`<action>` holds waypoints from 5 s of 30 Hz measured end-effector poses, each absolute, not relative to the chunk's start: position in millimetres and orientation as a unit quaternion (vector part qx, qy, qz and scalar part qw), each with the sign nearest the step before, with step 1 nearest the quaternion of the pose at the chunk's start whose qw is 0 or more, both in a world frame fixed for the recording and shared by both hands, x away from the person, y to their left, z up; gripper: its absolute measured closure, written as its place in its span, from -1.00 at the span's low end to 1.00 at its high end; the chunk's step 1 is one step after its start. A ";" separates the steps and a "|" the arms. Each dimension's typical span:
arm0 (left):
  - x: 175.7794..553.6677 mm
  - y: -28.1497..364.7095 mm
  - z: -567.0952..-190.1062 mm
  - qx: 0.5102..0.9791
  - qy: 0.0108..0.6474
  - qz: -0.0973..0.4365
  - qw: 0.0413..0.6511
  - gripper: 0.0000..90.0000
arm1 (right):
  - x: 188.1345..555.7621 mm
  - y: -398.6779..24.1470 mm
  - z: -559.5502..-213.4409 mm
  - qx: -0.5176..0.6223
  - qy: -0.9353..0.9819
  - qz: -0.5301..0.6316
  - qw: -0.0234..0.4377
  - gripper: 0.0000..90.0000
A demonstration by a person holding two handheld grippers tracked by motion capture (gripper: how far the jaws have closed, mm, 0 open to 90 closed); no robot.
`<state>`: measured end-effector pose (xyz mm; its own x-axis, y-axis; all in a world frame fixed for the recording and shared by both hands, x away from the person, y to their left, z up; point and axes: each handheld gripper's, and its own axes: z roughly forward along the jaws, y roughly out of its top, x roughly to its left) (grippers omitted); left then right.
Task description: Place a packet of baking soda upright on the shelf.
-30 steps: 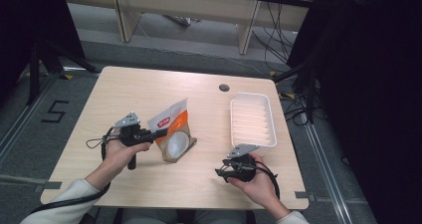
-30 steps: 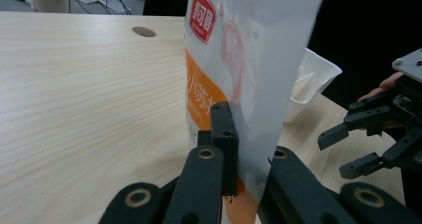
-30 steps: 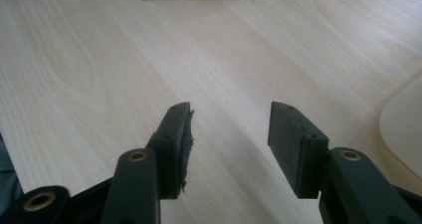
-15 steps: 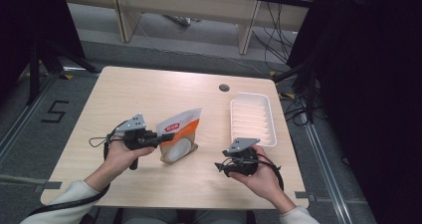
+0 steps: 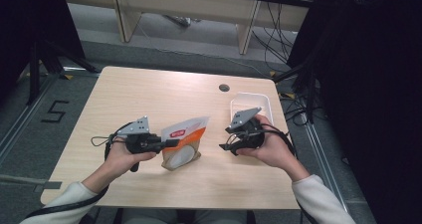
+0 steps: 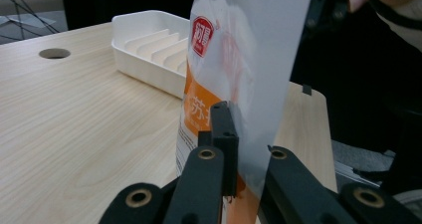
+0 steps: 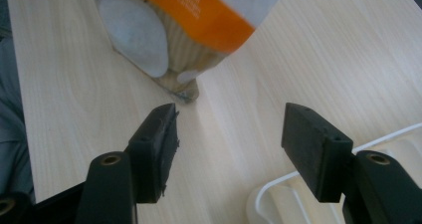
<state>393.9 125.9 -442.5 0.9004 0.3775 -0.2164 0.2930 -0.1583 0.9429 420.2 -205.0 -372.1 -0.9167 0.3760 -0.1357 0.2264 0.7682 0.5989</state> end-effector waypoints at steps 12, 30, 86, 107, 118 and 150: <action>381.1 108.6 -432.6 0.772 0.176 0.013 0.611 0.98 | 433.7 -180.0 -336.3 0.074 0.958 0.264 0.089 -0.15; 371.6 96.5 -425.8 0.776 0.141 0.000 0.615 0.98 | 431.4 -152.7 -356.0 0.006 0.980 0.197 0.001 0.73; 326.8 156.0 -483.4 0.778 0.291 0.073 0.552 -0.35 | 456.2 -168.4 -257.6 0.114 0.987 0.112 0.007 1.00; 327.8 156.7 -483.2 0.775 0.295 0.071 0.554 -0.35 | 466.9 -172.3 -238.8 0.118 0.985 0.125 0.014 1.00; 328.0 157.1 -483.0 0.774 0.297 0.073 0.554 -0.35 | 475.3 -178.1 -228.5 0.127 0.982 0.134 0.028 1.00; 328.4 157.2 -482.7 0.773 0.297 0.073 0.555 -0.35 | 500.4 -205.0 -231.9 0.168 0.976 0.134 0.031 1.00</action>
